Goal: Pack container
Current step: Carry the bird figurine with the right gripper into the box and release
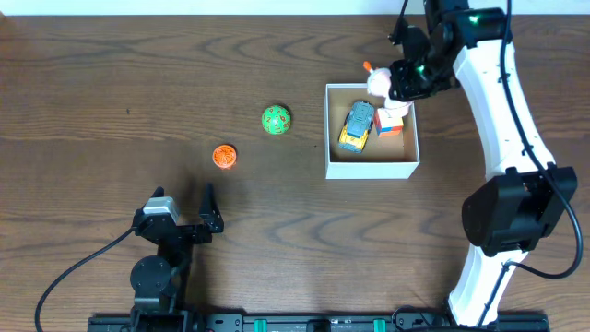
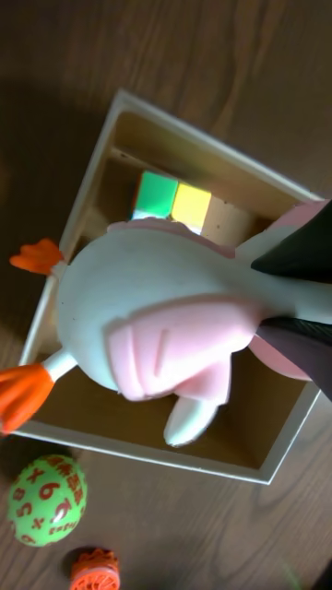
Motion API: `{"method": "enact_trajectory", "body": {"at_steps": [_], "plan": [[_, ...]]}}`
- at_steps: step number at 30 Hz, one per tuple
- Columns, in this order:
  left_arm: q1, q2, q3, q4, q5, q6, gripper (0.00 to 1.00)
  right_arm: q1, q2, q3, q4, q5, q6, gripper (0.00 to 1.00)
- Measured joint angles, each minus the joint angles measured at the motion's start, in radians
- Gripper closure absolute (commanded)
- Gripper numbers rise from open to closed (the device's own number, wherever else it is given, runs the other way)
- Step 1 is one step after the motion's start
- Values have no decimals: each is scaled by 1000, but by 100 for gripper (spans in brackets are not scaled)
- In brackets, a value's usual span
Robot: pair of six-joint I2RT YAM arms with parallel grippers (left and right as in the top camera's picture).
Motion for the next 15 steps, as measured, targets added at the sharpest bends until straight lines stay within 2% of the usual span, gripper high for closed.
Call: {"method": "enact_trajectory", "body": {"at_steps": [4, 15], "plan": [[0, 0, 0, 0, 0, 0, 2, 10, 0, -30, 11, 0, 11, 75], [0, 0, 0, 0, 0, 0, 2, 11, 0, -34, 53, 4, 18, 73]]}}
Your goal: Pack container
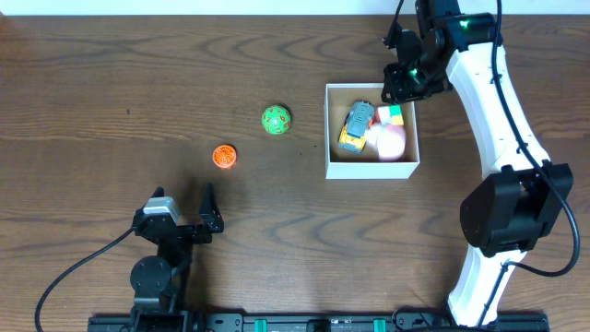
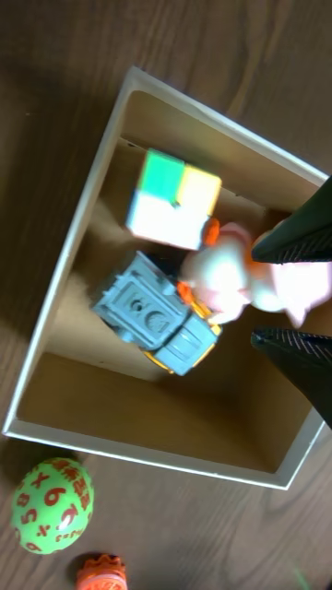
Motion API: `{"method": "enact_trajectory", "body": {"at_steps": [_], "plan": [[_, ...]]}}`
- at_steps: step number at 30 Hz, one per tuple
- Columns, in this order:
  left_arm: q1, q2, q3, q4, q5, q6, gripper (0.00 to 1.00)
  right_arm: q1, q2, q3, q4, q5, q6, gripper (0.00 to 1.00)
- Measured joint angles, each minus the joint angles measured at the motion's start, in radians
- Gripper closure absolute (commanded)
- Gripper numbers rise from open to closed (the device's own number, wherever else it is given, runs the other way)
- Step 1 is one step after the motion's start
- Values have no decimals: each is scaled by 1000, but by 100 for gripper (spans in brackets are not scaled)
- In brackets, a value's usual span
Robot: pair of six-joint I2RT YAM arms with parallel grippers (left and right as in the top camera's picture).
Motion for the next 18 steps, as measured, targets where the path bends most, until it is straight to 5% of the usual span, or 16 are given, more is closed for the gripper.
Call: {"method": "enact_trajectory", "body": {"at_steps": [10, 13, 17, 18], "plan": [[0, 0, 0, 0, 0, 0, 2, 0, 0, 0, 47, 1, 14, 57], [0, 0, 0, 0, 0, 0, 2, 0, 0, 2, 62, 1, 23, 40], [0, 0, 0, 0, 0, 0, 2, -5, 6, 71, 37, 4, 24, 1], [0, 0, 0, 0, 0, 0, 2, -9, 6, 102, 34, 4, 28, 1]]}}
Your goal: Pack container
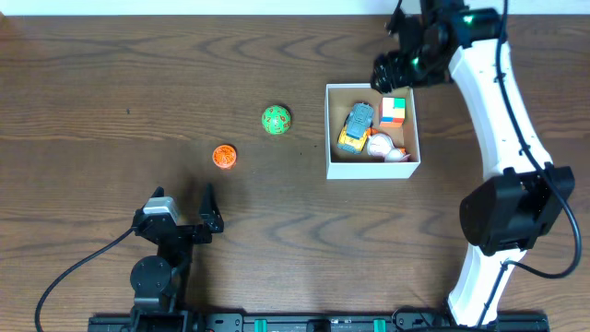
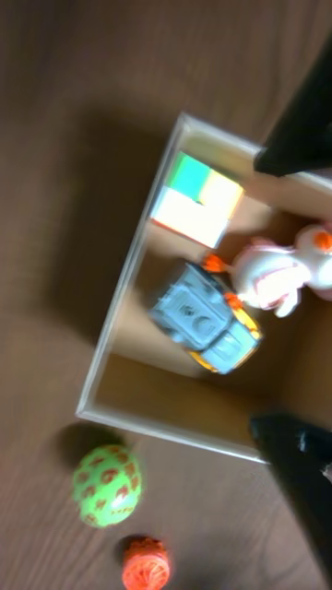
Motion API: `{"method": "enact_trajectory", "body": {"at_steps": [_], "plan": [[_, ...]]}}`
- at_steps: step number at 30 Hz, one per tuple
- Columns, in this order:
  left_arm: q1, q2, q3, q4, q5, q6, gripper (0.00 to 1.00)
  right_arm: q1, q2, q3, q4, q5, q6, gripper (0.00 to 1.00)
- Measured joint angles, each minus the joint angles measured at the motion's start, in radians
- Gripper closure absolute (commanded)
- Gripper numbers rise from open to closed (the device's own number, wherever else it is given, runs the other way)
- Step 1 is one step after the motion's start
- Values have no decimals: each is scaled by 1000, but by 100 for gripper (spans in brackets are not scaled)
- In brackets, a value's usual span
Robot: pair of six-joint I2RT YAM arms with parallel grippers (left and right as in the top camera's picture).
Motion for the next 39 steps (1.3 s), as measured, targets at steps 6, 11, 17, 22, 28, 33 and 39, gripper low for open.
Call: {"method": "enact_trajectory", "body": {"at_steps": [6, 11, 17, 22, 28, 33, 39], "plan": [[0, 0, 0, 0, 0, 0, 2, -100, -2, 246, -63, 59, 11, 1], [0, 0, 0, 0, 0, 0, 2, -267, -10, 296, -139, 163, 27, 1], [0, 0, 0, 0, 0, 0, 2, -404, -10, 166, -142, 210, 38, 1], [0, 0, 0, 0, 0, 0, 2, -436, -9, -35, -40, 217, 40, 1], [0, 0, 0, 0, 0, 0, 2, -439, -7, -201, 105, 220, 40, 1], [0, 0, 0, 0, 0, 0, 2, -443, -7, -326, 218, 224, 40, 1], [0, 0, 0, 0, 0, 0, 2, -453, -7, -430, 286, 228, 40, 1]]}}
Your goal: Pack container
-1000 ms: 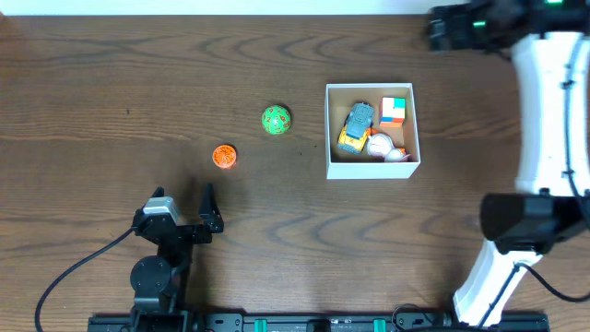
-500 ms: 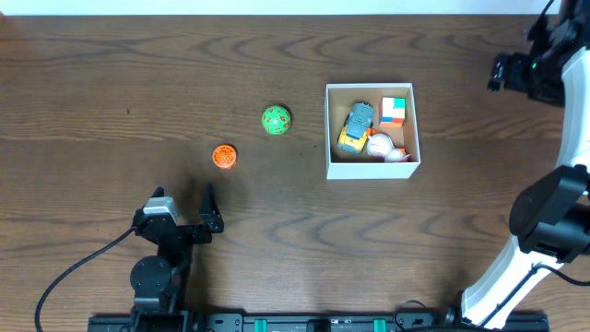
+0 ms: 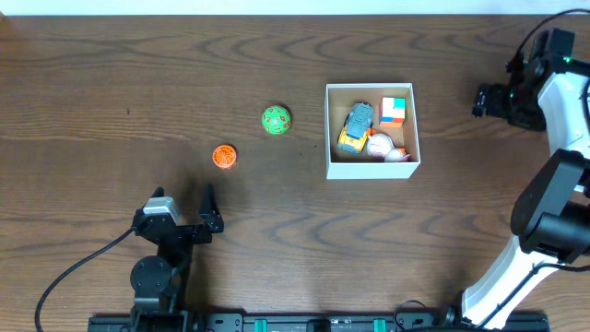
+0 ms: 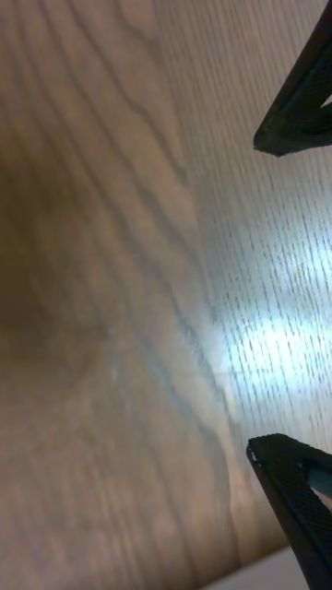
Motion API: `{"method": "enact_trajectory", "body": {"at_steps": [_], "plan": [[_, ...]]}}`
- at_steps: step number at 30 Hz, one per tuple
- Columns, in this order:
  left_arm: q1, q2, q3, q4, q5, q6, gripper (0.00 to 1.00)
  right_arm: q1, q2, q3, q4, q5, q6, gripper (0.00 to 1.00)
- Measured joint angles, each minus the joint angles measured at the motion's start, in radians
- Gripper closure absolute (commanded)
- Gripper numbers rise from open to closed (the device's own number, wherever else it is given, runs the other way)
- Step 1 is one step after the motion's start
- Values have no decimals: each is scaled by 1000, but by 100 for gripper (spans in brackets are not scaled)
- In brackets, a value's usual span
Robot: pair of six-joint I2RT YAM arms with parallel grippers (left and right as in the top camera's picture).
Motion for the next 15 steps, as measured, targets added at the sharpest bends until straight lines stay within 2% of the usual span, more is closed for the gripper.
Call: {"method": "enact_trajectory", "body": {"at_steps": [15], "plan": [[0, 0, 0, 4, 14, -5, 2, -12, 0, -64, -3, 0, 0, 1]]}}
